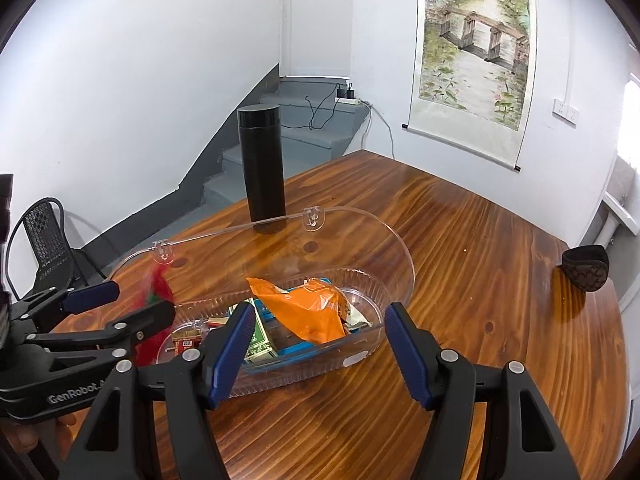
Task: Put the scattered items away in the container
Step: 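Lower the red pouch into the container and open the left tool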
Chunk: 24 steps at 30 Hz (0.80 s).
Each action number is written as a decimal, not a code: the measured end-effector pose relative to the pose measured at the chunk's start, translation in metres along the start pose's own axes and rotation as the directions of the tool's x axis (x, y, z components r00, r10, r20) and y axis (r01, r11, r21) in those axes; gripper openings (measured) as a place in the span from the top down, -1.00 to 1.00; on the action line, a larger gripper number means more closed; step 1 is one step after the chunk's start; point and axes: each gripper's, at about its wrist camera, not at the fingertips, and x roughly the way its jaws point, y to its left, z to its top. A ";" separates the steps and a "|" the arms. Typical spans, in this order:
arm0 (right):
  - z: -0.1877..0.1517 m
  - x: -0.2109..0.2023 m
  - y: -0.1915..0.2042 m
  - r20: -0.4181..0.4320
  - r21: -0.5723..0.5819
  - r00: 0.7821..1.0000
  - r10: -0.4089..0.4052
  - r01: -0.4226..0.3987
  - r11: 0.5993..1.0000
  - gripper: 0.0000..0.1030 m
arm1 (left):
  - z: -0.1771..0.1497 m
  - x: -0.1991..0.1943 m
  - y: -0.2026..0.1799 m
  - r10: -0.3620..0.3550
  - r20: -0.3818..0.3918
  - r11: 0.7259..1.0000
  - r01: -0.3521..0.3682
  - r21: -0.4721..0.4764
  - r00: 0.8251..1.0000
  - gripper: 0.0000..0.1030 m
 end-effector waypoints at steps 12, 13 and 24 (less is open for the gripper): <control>-0.003 0.002 -0.005 0.004 0.004 1.000 0.008 -0.008 1.000 -0.32 | -0.001 -0.007 -0.003 0.063 0.017 0.998 -0.063 -0.003 0.998 -0.56; -0.004 0.002 -0.006 0.004 0.005 1.000 0.006 -0.006 1.000 -0.32 | -0.001 -0.008 -0.003 0.076 0.019 0.997 -0.076 -0.001 0.997 -0.56; -0.015 -0.003 -0.005 0.005 0.028 1.000 -0.011 0.011 1.000 -0.36 | -0.003 -0.030 -0.008 0.245 0.071 0.969 -0.247 0.024 0.967 -0.56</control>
